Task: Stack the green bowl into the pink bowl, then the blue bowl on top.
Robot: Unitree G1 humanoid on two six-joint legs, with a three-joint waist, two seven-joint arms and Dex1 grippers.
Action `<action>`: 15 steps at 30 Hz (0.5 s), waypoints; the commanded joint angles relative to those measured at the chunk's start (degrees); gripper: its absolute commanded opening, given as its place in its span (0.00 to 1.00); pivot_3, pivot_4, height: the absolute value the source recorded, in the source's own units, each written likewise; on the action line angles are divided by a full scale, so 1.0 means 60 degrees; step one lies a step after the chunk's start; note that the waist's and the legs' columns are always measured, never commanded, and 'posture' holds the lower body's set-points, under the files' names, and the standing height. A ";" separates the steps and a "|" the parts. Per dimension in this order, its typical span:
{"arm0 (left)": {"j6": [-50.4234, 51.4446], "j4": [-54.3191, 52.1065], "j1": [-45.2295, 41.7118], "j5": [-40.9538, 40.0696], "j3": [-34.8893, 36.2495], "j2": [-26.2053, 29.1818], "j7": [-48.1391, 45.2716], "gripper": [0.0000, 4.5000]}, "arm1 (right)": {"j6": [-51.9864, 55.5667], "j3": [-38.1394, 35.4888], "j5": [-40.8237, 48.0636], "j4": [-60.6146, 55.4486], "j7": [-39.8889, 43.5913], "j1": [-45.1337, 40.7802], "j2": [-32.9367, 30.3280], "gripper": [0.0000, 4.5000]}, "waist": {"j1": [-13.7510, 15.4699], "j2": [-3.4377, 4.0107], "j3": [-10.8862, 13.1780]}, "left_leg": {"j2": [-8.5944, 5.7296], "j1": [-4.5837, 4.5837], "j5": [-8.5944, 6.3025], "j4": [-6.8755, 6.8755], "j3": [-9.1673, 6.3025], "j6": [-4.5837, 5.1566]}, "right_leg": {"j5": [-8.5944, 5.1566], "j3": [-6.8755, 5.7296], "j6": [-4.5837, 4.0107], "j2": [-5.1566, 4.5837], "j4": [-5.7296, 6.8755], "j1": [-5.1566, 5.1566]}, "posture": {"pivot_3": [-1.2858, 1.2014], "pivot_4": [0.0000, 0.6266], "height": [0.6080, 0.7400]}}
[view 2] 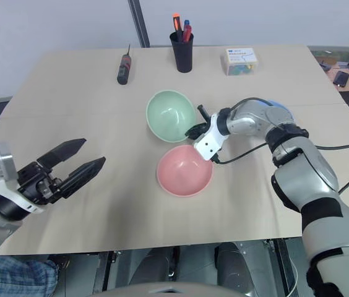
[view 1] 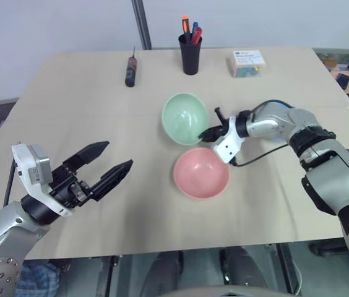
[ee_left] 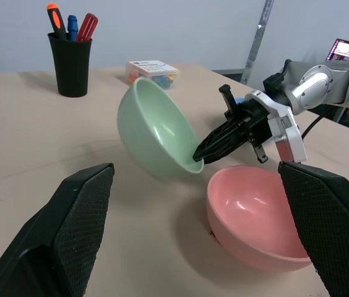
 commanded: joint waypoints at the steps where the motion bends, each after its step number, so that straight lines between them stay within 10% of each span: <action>1: -0.0249 0.0050 -0.0160 0.0086 0.0037 0.0083 -0.0292 1.00 | -0.0301 -0.0553 0.1492 -0.0930 0.0995 -0.0192 -0.0666 0.01 | 0.0002 0.0003 0.0002 | -0.0001 0.0000 0.0000 0.0000 0.0002 0.0000 | 0.0000 0.0001 0.0000 -0.0001 0.0000 0.0000 | 0.52 0.24 1.00; 10: -0.0250 0.0824 -0.0907 0.0405 -0.0454 0.0367 -0.1105 1.00 | 0.3486 0.0327 0.7958 -0.8615 0.7122 0.2421 -0.4685 0.01 | 0.0115 0.0014 0.0012 | 0.0024 -0.0013 -0.0024 -0.0002 -0.0017 0.0042 | 0.0000 -0.0021 0.0002 -0.0024 -0.0030 0.0014 | 0.52 0.24 1.00; 15: -0.0216 0.1605 -0.1803 0.0727 -0.1039 0.0597 -0.1673 1.00 | 0.5742 -0.0156 0.9189 -1.1842 0.8394 0.3596 -0.5613 0.01 | 0.0017 0.0033 0.0023 | 0.0042 0.0003 -0.0025 -0.0002 -0.0013 0.0043 | 0.0001 -0.0021 0.0002 -0.0015 -0.0021 0.0019 | 0.52 0.24 1.00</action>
